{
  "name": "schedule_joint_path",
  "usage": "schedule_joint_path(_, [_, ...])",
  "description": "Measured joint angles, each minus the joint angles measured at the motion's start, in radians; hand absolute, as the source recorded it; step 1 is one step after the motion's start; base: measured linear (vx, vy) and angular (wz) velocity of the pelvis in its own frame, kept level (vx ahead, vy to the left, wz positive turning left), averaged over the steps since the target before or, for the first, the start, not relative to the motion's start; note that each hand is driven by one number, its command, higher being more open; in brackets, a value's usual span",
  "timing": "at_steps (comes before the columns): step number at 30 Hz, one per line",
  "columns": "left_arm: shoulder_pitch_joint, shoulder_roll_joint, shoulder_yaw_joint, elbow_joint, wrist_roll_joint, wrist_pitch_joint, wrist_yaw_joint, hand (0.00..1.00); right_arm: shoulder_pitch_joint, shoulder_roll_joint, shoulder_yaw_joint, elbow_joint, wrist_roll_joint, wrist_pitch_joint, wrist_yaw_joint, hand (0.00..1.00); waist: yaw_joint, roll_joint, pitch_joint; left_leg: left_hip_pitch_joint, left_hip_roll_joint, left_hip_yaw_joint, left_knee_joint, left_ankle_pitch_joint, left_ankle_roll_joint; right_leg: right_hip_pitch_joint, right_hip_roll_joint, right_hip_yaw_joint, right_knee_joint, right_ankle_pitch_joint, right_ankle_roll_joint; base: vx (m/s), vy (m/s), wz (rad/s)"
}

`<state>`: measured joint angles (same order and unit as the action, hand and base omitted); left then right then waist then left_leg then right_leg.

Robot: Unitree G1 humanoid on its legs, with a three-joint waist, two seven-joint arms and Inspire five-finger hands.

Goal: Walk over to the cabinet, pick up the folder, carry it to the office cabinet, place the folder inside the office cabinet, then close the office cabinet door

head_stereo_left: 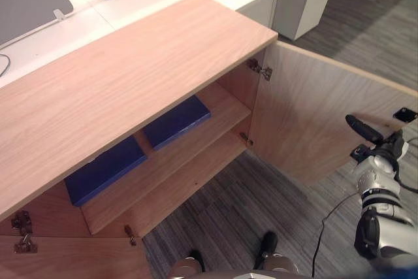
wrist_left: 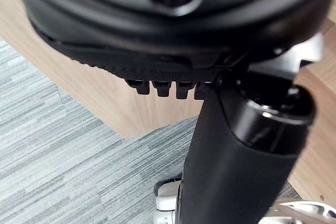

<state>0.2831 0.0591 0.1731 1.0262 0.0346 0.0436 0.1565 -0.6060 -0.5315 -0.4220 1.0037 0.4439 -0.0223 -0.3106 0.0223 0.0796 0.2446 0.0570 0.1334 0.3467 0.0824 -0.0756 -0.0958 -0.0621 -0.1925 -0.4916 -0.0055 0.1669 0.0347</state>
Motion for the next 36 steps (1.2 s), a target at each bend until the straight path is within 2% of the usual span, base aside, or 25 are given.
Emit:
schedule_joint_path(3, [-0.012,-0.013,-0.002,-0.003,-0.005,-0.009,-0.001,1.00,-0.050,-0.052,0.013,0.070,0.032,0.003,0.042,1.00,-0.002,0.028,0.023,-0.014,0.001,-0.008,0.010,-0.001,0.002,-0.005,0.001,-0.002,-0.007,0.005,-0.002,-0.05,-0.023,0.02])
schedule_joint_path(6, [-0.014,-0.015,-0.024,-0.003,-0.004,-0.013,-0.004,1.00,-0.082,-0.068,0.024,0.126,0.030,0.011,0.061,1.00,-0.004,0.036,0.027,-0.019,0.003,-0.037,0.012,-0.001,0.002,-0.004,0.005,-0.005,-0.010,0.007,-0.004,-0.01,-0.010,0.01])
schedule_joint_path(13, [-0.014,0.006,-0.053,-0.023,-0.004,-0.015,-0.013,1.00,-0.130,-0.099,0.108,0.172,0.029,0.038,0.078,1.00,-0.021,0.032,0.046,-0.027,0.002,-0.046,0.024,-0.002,0.003,-0.004,0.005,-0.005,-0.013,0.015,-0.009,0.00,0.000,0.00])
schedule_joint_path(16, [-0.014,0.013,-0.076,-0.025,-0.002,-0.015,-0.016,1.00,-0.132,-0.116,0.208,0.167,0.011,0.043,0.096,1.00,-0.032,0.035,0.049,-0.028,0.004,-0.043,0.029,-0.005,0.003,-0.005,0.009,0.002,-0.020,0.020,-0.012,-0.02,0.007,-0.09])
schedule_joint_path(19, [-0.006,0.014,-0.079,-0.046,0.012,-0.016,-0.028,1.00,-0.131,-0.165,0.386,0.126,-0.031,0.069,0.131,1.00,-0.039,0.038,0.061,-0.029,0.011,-0.025,0.048,-0.020,0.003,-0.006,0.021,0.031,-0.043,0.037,-0.012,-0.03,0.014,-0.29])
schedule_joint_path(21, [0.001,0.014,-0.080,-0.062,0.028,-0.019,-0.038,1.00,-0.121,-0.243,0.580,0.028,-0.099,0.101,0.190,1.00,-0.056,0.040,0.075,-0.033,0.018,-0.008,0.065,-0.036,0.002,-0.006,0.036,0.057,-0.074,0.054,-0.009,-0.04,0.005,-0.36])
schedule_joint_path(24, [0.002,0.017,-0.079,-0.063,0.058,-0.022,-0.052,1.00,-0.078,-0.324,0.699,-0.131,-0.132,0.112,0.279,1.00,-0.072,0.046,0.078,-0.019,0.036,0.003,0.074,-0.045,-0.004,-0.008,0.062,0.090,-0.079,0.062,-0.018,0.01,-0.002,-0.39])
schedule_joint_path(27, [0.001,0.030,-0.077,-0.065,0.089,-0.022,-0.067,1.00,-0.061,-0.371,0.722,-0.278,-0.126,0.123,0.319,1.00,-0.083,0.048,0.079,-0.016,0.066,0.007,0.104,-0.064,-0.019,-0.008,0.092,0.115,-0.079,0.063,-0.028,0.00,-0.023,-0.33])
schedule_joint_path(32, [-0.002,0.035,-0.059,-0.067,0.099,-0.022,-0.077,1.00,-0.045,-0.481,0.750,-0.506,-0.117,0.123,0.334,1.00,-0.084,0.048,0.080,-0.001,0.093,0.030,0.117,-0.071,-0.024,-0.010,0.126,0.143,-0.080,0.060,-0.039,-0.04,-0.030,-0.27])
schedule_joint_path(36, [-0.004,0.035,-0.016,-0.066,0.119,-0.022,-0.077,1.00,0.019,-0.617,0.763,-0.769,-0.106,0.122,0.384,1.00,-0.087,0.046,0.079,0.000,0.113,0.034,0.122,-0.077,-0.034,-0.028,0.161,0.172,-0.080,0.058,-0.042,-0.05,-0.046,-0.29])
